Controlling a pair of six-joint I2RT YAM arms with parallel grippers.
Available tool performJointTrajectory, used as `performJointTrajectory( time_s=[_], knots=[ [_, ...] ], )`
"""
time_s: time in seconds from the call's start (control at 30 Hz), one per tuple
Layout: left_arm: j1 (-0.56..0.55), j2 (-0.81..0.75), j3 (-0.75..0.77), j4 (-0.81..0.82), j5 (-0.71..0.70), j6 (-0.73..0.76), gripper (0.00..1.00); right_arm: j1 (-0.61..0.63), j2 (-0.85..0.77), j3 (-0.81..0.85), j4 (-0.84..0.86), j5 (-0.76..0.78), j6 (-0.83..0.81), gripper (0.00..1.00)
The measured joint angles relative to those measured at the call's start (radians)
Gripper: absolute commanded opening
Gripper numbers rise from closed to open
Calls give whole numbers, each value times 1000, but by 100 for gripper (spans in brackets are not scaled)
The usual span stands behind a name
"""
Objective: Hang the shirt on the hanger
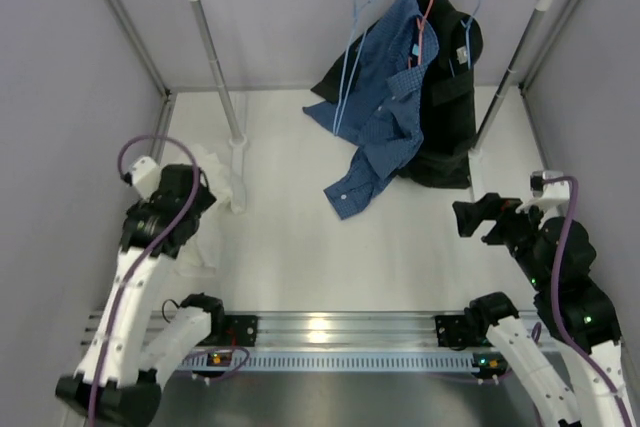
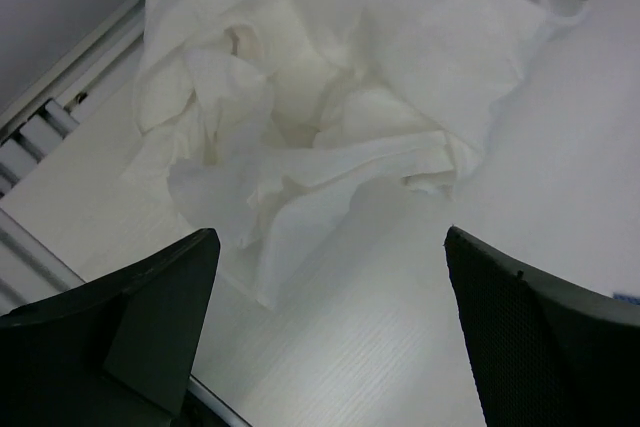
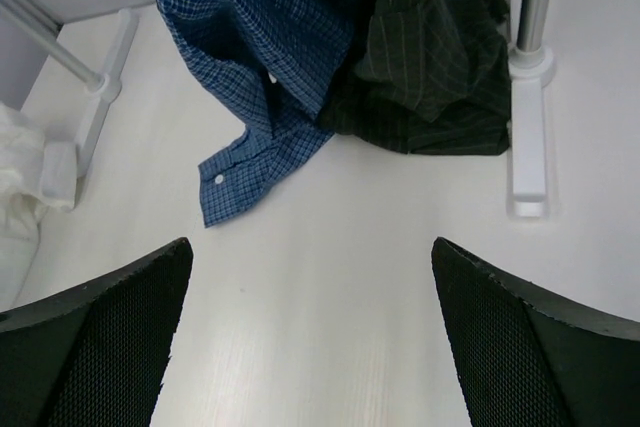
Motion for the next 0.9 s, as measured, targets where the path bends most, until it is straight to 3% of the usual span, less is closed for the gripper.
performJointTrajectory(
  time_s=[0.23, 0.33, 0.47, 0.5, 0.57, 0.63, 0.7, 0.9],
  knots=[
    [19, 290, -186, 58, -92, -230, 96, 0, 63, -61, 84, -122, 47, 99],
    [35, 377, -203, 76, -129, -294, 95, 0, 72, -83, 129, -175, 62, 100],
    [40, 462, -203, 110, -181, -357, 86, 0, 74, -105, 167, -220, 72, 99],
    [44, 478, -203, 115, -194, -375, 75, 0, 74, -111, 174, -227, 75, 99],
    [53, 509, -211, 126, -219, -403, 64, 0, 74, -124, 188, -235, 80, 100],
    [63, 536, -232, 135, -233, -431, 27, 0, 74, -136, 198, -241, 82, 99],
    [74, 542, -250, 137, -241, -438, 0, 0, 74, -140, 203, -245, 85, 99],
    [80, 396, -229, 140, -209, -332, 0, 0, 74, -140, 208, -253, 86, 99]
  ],
)
